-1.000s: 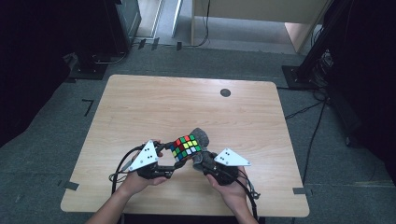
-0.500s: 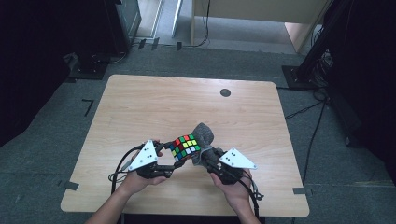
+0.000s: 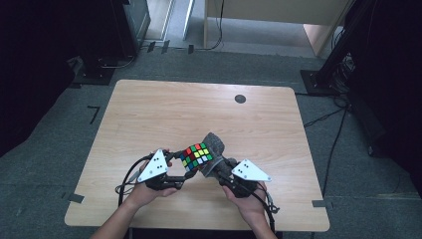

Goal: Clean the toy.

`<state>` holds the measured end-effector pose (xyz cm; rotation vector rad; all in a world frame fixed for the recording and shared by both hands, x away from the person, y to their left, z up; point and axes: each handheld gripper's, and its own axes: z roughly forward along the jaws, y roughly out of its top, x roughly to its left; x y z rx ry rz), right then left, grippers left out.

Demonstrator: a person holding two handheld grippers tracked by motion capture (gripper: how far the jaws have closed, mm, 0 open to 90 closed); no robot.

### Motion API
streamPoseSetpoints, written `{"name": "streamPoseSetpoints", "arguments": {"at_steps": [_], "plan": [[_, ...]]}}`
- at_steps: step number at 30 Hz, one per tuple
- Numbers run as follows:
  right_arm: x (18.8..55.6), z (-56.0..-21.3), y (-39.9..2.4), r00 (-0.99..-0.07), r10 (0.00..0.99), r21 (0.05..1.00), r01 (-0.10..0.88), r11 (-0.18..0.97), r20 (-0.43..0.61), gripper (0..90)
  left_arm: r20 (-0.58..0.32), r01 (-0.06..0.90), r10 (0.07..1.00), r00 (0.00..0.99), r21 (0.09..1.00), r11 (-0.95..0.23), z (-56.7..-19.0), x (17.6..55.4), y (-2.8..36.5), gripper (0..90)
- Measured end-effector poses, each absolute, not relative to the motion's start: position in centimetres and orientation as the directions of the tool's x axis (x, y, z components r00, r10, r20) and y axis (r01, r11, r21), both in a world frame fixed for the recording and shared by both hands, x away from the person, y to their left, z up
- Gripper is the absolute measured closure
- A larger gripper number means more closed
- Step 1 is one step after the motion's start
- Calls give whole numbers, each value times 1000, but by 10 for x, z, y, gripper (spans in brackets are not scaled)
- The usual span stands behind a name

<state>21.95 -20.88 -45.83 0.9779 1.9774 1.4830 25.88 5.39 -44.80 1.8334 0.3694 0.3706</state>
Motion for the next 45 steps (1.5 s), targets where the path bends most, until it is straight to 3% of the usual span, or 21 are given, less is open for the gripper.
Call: {"name": "streamPoseSetpoints", "arguments": {"at_steps": [7, 14, 20, 28, 34, 40, 45], "plan": [[218, -472, -193, -686, 728, 929, 274, 250, 7, 655, 56, 68, 439, 897, 962, -263, -446, 260, 56, 338], [221, -456, -218, -634, 771, 960, 250, 126, 63, 655, 48, 76, 441, 896, 963, -260, -446, 260, 56, 338], [216, -466, -198, -698, 716, 943, 236, 233, -2, 654, 51, 75, 445, 894, 963, -260, -446, 261, 57, 338], [218, -455, -216, -651, 757, 965, 227, 132, 49, 657, 48, 76, 441, 896, 962, -261, -446, 260, 56, 338], [215, -465, -198, -701, 713, 945, 217, 244, -23, 656, 49, 76, 442, 896, 963, -260, -446, 261, 57, 338], [217, -455, -216, -669, 742, 966, 207, 153, 26, 659, 47, 78, 442, 896, 962, -260, -446, 261, 56, 338], [215, -462, -202, -706, 708, 952, 192, 237, -34, 660, 50, 74, 445, 894, 963, -258, -445, 260, 58, 338]]}}
